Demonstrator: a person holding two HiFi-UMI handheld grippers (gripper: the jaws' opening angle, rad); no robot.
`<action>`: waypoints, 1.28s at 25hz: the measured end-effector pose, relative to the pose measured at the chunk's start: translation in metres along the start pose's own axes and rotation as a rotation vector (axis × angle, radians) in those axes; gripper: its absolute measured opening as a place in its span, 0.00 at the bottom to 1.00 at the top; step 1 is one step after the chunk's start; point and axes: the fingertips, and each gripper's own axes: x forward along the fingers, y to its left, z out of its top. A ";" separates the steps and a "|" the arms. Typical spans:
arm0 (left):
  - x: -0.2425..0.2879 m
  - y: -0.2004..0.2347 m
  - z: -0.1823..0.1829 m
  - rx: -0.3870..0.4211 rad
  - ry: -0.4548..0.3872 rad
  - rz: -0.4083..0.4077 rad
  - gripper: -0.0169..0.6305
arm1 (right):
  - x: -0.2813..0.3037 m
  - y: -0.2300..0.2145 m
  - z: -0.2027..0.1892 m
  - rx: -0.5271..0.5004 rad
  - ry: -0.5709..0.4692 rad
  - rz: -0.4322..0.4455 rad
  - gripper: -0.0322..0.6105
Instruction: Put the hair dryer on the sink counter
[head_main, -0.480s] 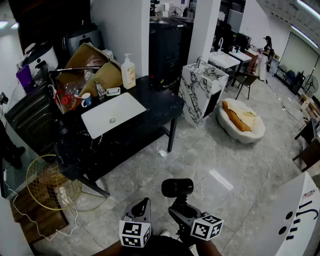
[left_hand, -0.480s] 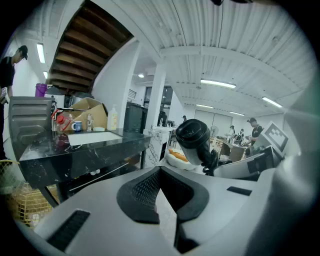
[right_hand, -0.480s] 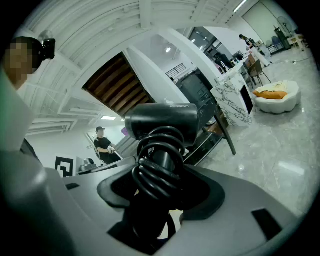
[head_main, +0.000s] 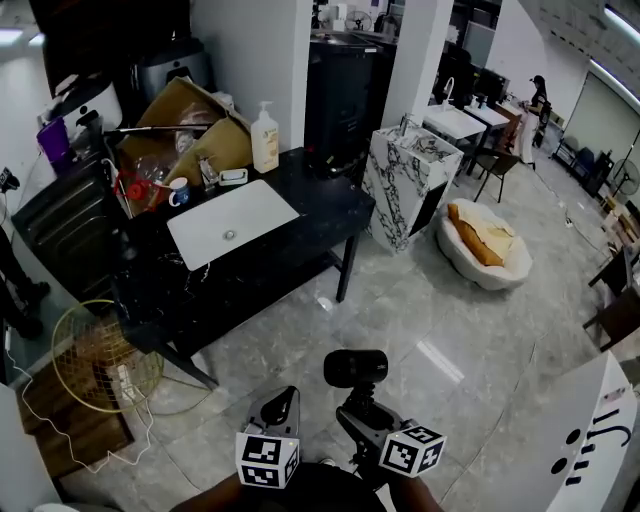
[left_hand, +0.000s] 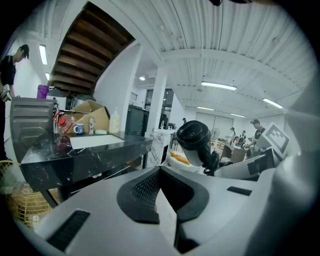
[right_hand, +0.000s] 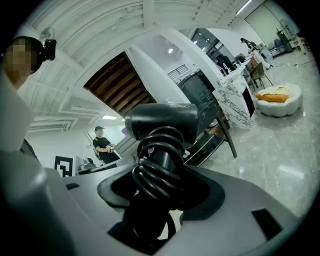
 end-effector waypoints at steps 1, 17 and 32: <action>0.000 0.002 0.001 -0.001 -0.002 0.003 0.04 | 0.001 0.000 0.001 -0.001 -0.001 0.001 0.46; 0.028 0.029 0.008 -0.013 0.033 0.009 0.04 | 0.031 -0.006 0.027 0.011 -0.015 -0.013 0.46; 0.114 0.098 0.065 -0.053 -0.035 -0.042 0.04 | 0.101 -0.020 0.116 -0.009 -0.084 -0.054 0.46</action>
